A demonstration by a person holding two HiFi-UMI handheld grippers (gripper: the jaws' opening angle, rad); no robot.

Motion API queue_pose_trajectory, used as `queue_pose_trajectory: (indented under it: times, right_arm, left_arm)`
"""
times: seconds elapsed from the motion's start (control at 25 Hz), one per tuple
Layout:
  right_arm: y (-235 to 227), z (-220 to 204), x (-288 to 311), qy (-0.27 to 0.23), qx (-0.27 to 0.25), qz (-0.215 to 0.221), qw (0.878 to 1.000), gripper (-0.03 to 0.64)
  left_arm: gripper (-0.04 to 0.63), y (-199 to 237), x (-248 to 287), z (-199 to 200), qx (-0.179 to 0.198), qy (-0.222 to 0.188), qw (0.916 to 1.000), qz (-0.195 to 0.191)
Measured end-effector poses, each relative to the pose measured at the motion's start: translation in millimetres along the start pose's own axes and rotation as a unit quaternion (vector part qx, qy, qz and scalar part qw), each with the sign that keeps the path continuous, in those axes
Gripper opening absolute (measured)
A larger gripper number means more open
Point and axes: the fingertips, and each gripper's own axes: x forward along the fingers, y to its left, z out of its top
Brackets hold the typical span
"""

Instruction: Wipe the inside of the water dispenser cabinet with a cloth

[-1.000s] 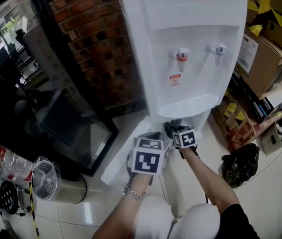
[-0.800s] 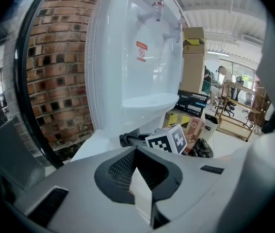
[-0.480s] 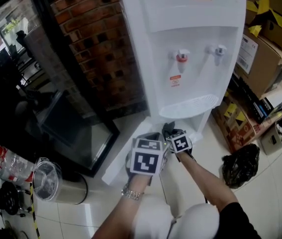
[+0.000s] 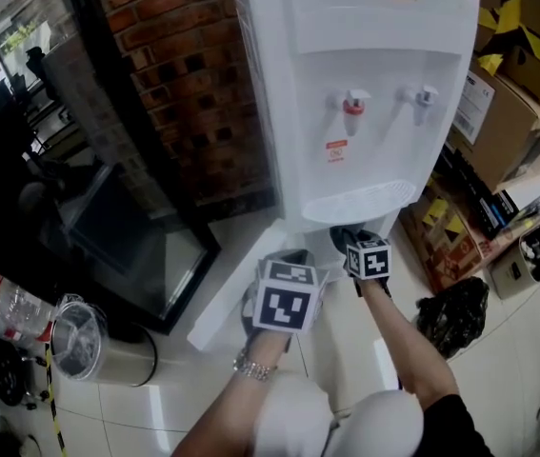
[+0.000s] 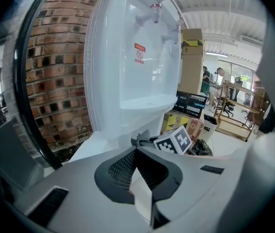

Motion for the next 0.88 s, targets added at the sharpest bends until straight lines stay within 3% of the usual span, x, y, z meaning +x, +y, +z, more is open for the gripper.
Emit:
queue_pose_trajectory:
  times: [0.2, 0.4, 0.6, 0.88]
  right_arm:
    - [-22, 53, -29, -0.069, -0.054, -0.063, 0.994, 0.029]
    - [-40, 72, -39, -0.095, -0.054, -0.098, 0.989, 0.029]
    - [-47, 67, -36, -0.083, -0.053, -0.105, 0.99, 0.029]
    - [-61, 12, -16, -0.009, -0.047, -0.107, 0.993, 0.029]
  left_arm:
    - [0.002, -2, 3, -4, 0.002, 0.006, 1.0, -0.002]
    - [0.002, -3, 3, -4, 0.001, 0.005, 1.0, -0.008]
    - [0.002, -4, 3, -4, 0.002, 0.006, 0.9999, -0.01]
    - [0.002, -4, 3, -3, 0.003, 0.007, 0.9999, -0.012]
